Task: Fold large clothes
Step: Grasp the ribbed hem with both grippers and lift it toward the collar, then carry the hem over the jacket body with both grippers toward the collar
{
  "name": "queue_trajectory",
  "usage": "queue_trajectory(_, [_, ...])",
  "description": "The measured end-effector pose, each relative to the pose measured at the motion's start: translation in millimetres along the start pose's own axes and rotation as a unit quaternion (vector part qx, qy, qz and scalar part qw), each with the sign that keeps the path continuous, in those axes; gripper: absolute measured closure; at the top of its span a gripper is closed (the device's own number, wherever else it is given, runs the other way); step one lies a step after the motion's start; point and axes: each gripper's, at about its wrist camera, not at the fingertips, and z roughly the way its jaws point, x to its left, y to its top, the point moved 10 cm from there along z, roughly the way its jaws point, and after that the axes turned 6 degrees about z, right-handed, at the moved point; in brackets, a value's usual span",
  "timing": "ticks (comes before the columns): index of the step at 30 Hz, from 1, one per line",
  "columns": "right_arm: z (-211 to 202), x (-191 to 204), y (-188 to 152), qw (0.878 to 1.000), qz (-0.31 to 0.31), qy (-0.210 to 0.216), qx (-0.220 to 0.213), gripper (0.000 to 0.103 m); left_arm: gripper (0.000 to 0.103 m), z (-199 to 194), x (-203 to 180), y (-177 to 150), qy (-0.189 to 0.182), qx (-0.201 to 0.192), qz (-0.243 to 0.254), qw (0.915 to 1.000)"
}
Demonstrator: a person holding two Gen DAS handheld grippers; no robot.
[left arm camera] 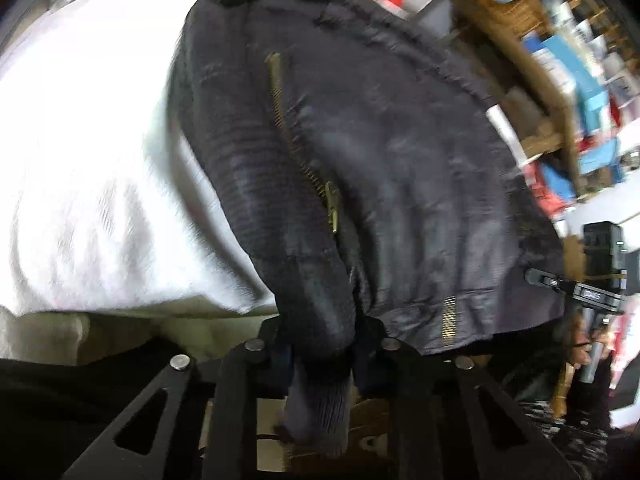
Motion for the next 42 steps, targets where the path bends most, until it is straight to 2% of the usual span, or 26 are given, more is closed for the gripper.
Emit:
queue_trajectory(4, [-31.8,22.2,14.9,0.998,-0.03,0.011,-0.048,0.088,0.083,-25.0,-7.1,17.1,-0.035,-0.029,0.004,0.999])
queue_trajectory(6, [-45.1,32.8,26.6,0.995,-0.059,0.0,-0.076,0.089,0.083,-38.2,-10.6,28.4,-0.058,-0.047,0.002,0.9972])
queue_trajectory(9, [-47.0,48.6,43.6,0.992,-0.085,-0.016,-0.095,0.089,0.083,-58.6,-13.6,49.7,-0.083,-0.076,0.001,0.9937])
queue_trajectory(13, [-62.3,58.0,67.9,0.987,-0.102,-0.018,-0.122,0.09,0.084,-79.4,-20.6,77.7,-0.098,-0.104,0.004,0.9898])
queue_trajectory(17, [-82.6,65.9,113.9,0.981,-0.099,-0.007,-0.164,0.09,0.084,-97.9,-16.5,120.2,-0.102,-0.135,0.001,0.9855])
queue_trajectory(22, [-113.1,65.9,185.3,0.971,-0.079,0.003,-0.224,0.09,0.084,-109.6,3.0,194.0,-0.112,-0.18,-0.029,0.9769])
queue_trajectory(26, [-126.1,67.1,264.2,0.963,-0.054,0.02,-0.264,0.09,0.084,-99.6,22.7,269.1,-0.118,-0.187,-0.064,0.9731])
queue_trajectory(30, [-123.9,67.1,348.0,0.954,-0.042,0.002,-0.296,0.091,0.084,-87.5,37.2,351.5,-0.1,-0.194,-0.072,0.9733])
queue_trajectory(34, [-106.3,57.0,429.7,0.948,-0.02,-0.008,-0.318,0.092,0.084,-63.8,53.6,425.8,-0.089,-0.189,-0.077,0.9748])
queue_trajectory(36, [-87.5,43.6,470.5,0.946,-0.008,-0.018,-0.324,0.092,0.084,-35.7,70.8,457.3,-0.081,-0.181,-0.091,0.9759])
queue_trajectory(39, [-42.8,13.8,515.1,0.951,0.02,-0.037,-0.305,0.092,0.084,12.6,99.9,482.4,-0.074,-0.158,-0.12,0.9773])
queue_trajectory(42, [-1.5,-15.1,548.4,0.954,0.048,-0.046,-0.292,0.092,0.084,49.1,127.4,493.6,-0.082,-0.143,-0.153,0.9744])
